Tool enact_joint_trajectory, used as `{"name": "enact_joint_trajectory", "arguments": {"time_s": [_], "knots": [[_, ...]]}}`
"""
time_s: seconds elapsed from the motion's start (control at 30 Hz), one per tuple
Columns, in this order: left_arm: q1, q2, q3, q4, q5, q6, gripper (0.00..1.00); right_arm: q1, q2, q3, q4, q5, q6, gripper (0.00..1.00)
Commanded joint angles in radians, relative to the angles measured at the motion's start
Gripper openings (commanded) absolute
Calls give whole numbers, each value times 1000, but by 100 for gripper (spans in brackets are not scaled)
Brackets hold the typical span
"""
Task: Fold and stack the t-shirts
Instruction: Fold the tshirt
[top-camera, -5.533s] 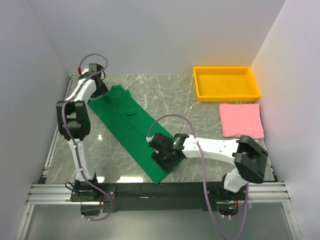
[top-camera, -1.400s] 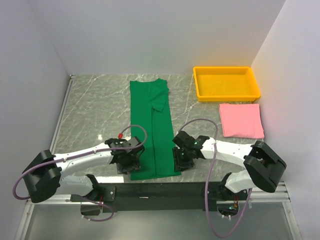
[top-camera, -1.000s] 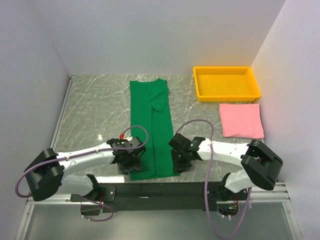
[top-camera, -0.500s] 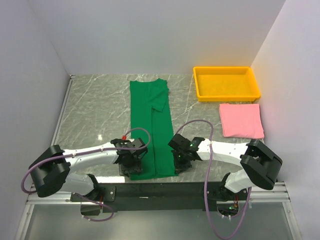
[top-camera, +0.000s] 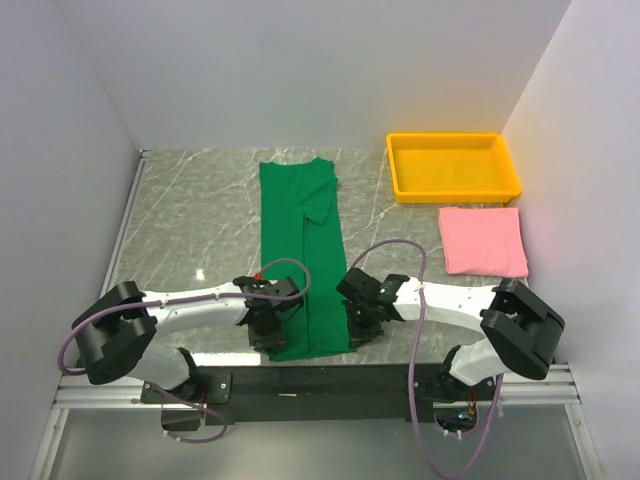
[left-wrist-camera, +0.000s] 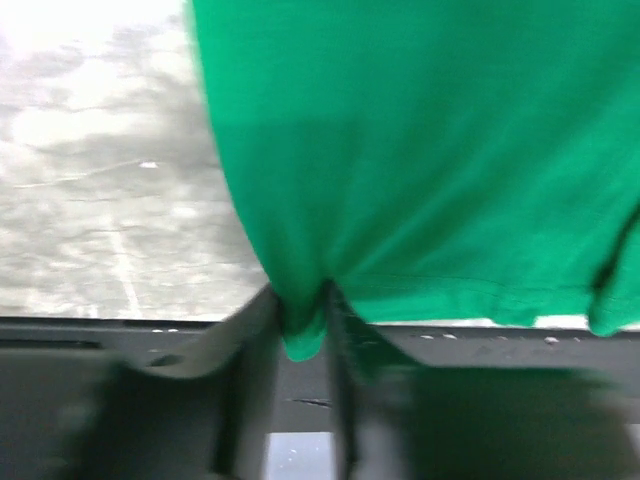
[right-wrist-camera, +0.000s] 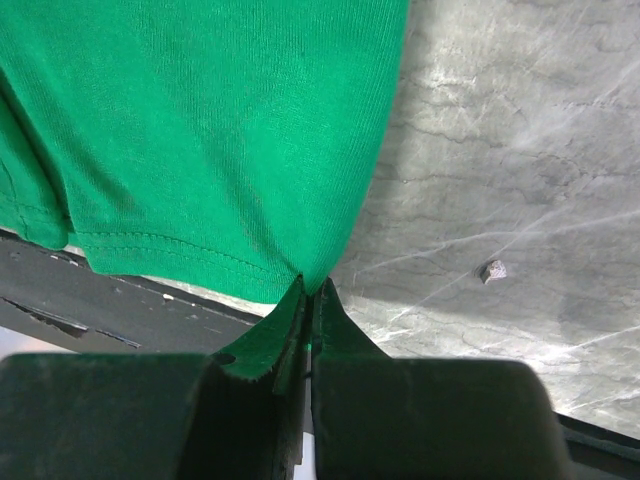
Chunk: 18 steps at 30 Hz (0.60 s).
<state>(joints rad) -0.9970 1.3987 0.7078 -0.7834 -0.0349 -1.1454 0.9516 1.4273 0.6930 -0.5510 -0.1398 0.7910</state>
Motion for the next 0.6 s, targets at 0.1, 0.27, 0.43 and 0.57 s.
{"name": "enact_joint_trajectory", "arguments": {"time_s": [0.1,0.27,0.43,0.57], "knots": [[-54,31,-1,-36,26,-4,1,22,13,-21,-52,26,-18,0],[-132,-47,-2,-111,55,-60,1,78,-53,-36,-128,-30,-22,0],[-143,-150,22,-116,67,-53,1,78,-131,28,-222,0,-50,0],[25,-158,83,-83,64,71,1,-29,-105,135,-228,43,-134,0]]}}
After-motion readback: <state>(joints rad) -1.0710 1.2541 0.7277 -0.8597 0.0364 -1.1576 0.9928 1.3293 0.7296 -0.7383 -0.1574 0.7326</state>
